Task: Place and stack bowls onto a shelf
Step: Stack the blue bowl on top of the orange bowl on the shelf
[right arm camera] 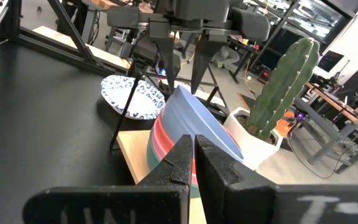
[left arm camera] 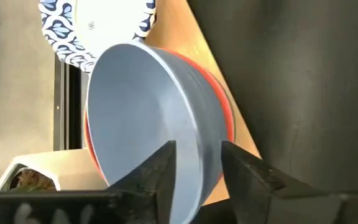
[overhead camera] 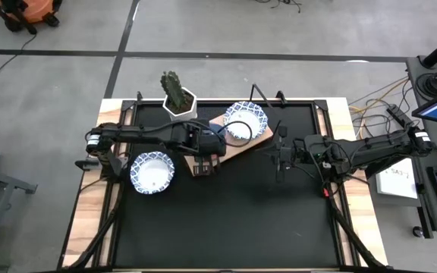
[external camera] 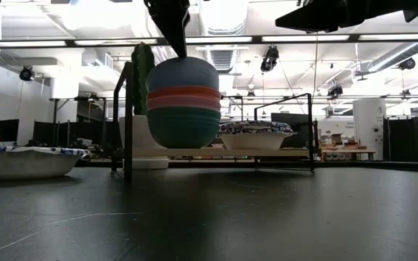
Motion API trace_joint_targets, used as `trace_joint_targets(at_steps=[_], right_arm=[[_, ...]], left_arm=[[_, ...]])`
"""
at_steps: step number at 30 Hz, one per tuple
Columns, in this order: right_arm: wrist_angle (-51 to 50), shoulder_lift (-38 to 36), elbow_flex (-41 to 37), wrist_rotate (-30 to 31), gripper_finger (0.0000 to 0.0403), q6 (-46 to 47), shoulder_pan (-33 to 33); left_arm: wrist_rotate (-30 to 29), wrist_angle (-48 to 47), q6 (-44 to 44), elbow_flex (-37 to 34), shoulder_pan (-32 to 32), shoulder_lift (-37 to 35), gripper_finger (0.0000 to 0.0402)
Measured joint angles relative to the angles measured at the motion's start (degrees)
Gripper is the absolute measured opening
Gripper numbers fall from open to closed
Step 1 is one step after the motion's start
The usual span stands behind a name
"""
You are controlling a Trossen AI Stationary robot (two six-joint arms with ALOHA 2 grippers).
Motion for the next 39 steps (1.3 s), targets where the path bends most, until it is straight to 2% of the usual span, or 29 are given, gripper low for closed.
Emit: trace_joint_targets(at_steps=[5,10,13,15,17,21,27,34,39], right_arm=[[0.0,0.0,0.0,0.0,0.0009,0.0,0.0],[0.0,0.0,0.0,0.0,0.0009,0.0,0.0],[0.0,0.0,0.0,0.0,0.0009,0.0,0.0],[0.0,0.0,0.0,0.0,0.0009,0.0,0.0],[0.0,0.0,0.0,0.0,0.0009,0.0,0.0],[0.0,0.0,0.0,0.0,0.0009,0.0,0.0],[0.0,0.0,0.0,0.0,0.0009,0.0,0.0],[0.0,0.0,0.0,0.0,0.0009,0.1,0.0],[0.0,0.0,0.0,0.0,0.0009,-0.1,0.0]], left_arm=[[2.4,-0.2,0.0,0.2,-0.8,0.0,0.0142],[2.6,-0.1,0.0,2.8,-1.8,0.0,0.0150],[-2.1,1.2,1.4,5.0,-3.5,-0.8,0.0142],[-6.6,5.4,3.9,4.9,-4.7,-2.2,0.0130],[-7.8,10.7,6.4,3.0,-5.0,-4.2,0.0115],[-8.1,20.9,7.9,-4.9,-4.5,-8.9,0.0081],[-8.1,42.8,8.2,-23.6,-3.2,-17.1,0.0042],[-8.1,63.0,8.6,-39.4,-1.0,-23.8,0.0037],[-8.1,69.1,7.1,-45.4,0.2,-25.2,0.0036]])
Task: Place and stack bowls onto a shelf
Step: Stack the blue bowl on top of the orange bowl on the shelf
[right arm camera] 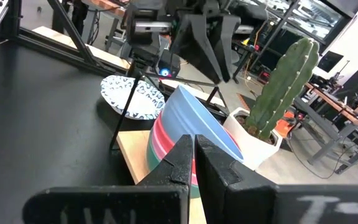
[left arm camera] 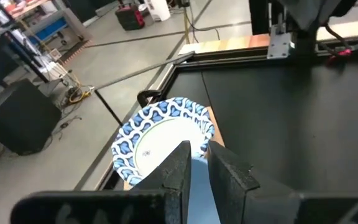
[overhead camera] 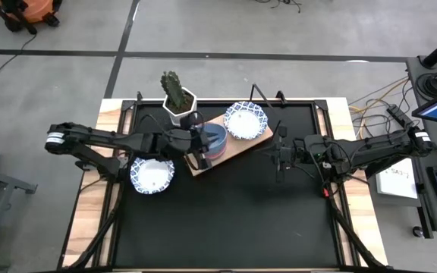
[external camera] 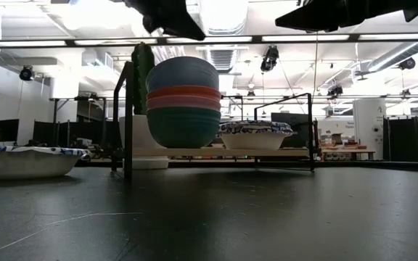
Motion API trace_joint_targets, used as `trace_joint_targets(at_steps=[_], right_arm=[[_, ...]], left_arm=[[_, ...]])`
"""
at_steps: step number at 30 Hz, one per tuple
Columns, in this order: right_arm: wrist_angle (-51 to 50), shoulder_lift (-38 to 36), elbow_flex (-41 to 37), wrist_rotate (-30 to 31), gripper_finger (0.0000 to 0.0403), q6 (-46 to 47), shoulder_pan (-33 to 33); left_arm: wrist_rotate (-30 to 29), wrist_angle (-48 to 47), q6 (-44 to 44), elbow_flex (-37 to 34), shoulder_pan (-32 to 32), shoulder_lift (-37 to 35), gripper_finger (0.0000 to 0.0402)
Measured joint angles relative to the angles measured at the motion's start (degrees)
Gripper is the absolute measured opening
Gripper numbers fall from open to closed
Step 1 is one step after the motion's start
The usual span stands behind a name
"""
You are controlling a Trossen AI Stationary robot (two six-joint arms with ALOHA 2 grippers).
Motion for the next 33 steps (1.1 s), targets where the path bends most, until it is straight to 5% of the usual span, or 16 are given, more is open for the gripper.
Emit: trace_joint_targets(at_steps=[33], right_arm=[[-0.1,0.0,0.0,0.0,0.0009,-0.1,0.0]], left_arm=[[3.4,-3.7,-13.5,-2.2,-0.6,4.4,0.0036]])
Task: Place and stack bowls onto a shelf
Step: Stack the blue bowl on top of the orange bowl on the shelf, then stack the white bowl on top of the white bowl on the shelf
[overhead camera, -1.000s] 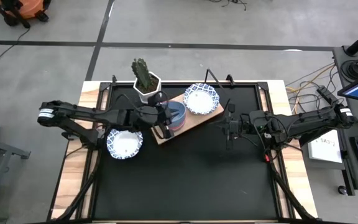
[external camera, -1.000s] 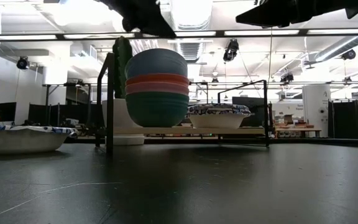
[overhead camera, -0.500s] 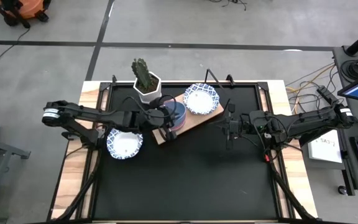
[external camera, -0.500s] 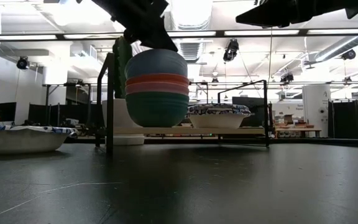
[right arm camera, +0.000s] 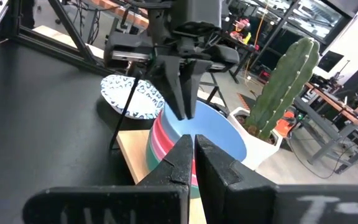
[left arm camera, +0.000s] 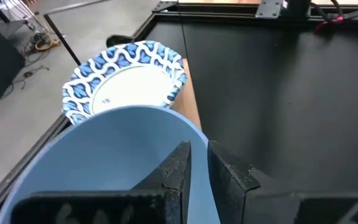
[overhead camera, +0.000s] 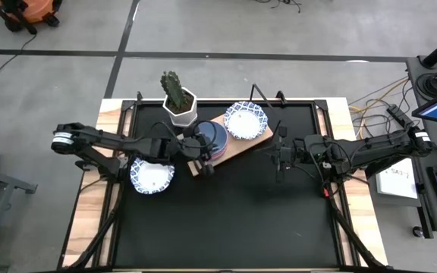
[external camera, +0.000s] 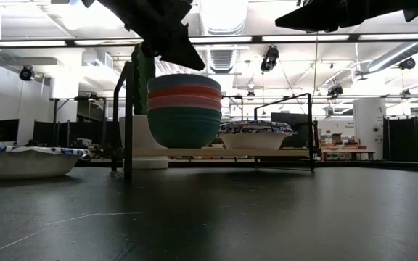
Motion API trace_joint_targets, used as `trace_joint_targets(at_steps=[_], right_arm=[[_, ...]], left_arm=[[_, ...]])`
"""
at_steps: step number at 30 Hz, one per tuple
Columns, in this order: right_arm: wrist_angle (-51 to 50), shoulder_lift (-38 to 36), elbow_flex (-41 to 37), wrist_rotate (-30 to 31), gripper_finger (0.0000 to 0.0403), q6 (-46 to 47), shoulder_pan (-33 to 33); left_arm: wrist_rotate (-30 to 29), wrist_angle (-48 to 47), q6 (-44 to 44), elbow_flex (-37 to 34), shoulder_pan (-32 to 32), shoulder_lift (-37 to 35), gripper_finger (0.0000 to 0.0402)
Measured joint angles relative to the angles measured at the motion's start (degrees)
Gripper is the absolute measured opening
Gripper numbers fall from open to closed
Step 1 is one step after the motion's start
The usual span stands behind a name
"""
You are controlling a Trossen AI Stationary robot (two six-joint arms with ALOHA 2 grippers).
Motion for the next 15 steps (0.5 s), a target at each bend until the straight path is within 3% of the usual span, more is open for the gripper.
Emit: trace_joint_targets(at_steps=[15], right_arm=[[0.0,0.0,0.0,0.0,0.0009,0.0,0.0]], left_arm=[[0.0,-6.1,-6.3,-0.2,-8.5,-2.4,0.0036]])
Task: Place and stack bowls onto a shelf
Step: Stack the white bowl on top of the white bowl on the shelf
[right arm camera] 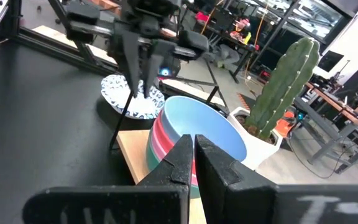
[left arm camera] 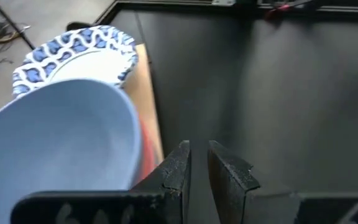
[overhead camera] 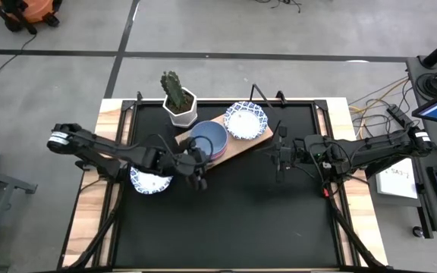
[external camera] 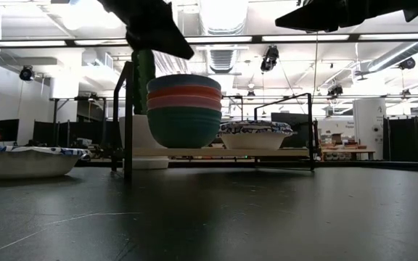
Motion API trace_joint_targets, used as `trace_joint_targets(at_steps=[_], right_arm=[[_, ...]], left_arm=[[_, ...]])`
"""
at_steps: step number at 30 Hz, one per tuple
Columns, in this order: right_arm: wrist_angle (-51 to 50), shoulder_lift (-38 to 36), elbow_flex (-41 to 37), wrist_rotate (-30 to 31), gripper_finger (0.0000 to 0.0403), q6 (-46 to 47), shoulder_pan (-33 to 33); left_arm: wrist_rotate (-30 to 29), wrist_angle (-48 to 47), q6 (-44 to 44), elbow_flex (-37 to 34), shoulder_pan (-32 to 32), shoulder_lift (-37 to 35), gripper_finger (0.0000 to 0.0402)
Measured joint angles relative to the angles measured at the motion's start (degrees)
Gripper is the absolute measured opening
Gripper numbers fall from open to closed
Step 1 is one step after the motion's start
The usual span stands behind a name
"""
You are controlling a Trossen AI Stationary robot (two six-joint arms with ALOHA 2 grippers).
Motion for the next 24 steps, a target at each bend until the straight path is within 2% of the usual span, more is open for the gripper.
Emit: trace_joint_targets(at_steps=[10,17,24], right_arm=[[0.1,0.0,0.0,0.0,0.0009,0.5,0.0],[0.0,0.0,0.0,0.0,0.0009,0.5,0.0],[0.1,0.0,0.0,0.0,0.0009,0.5,0.0]], left_arm=[[0.0,-0.3,-0.1,1.3,-4.9,-0.4,0.0036],[-0.1,-0.6,-1.0,1.3,-5.5,-0.4,0.0036],[-0.8,-10.7,-6.3,2.7,-5.9,-2.4,0.0036]])
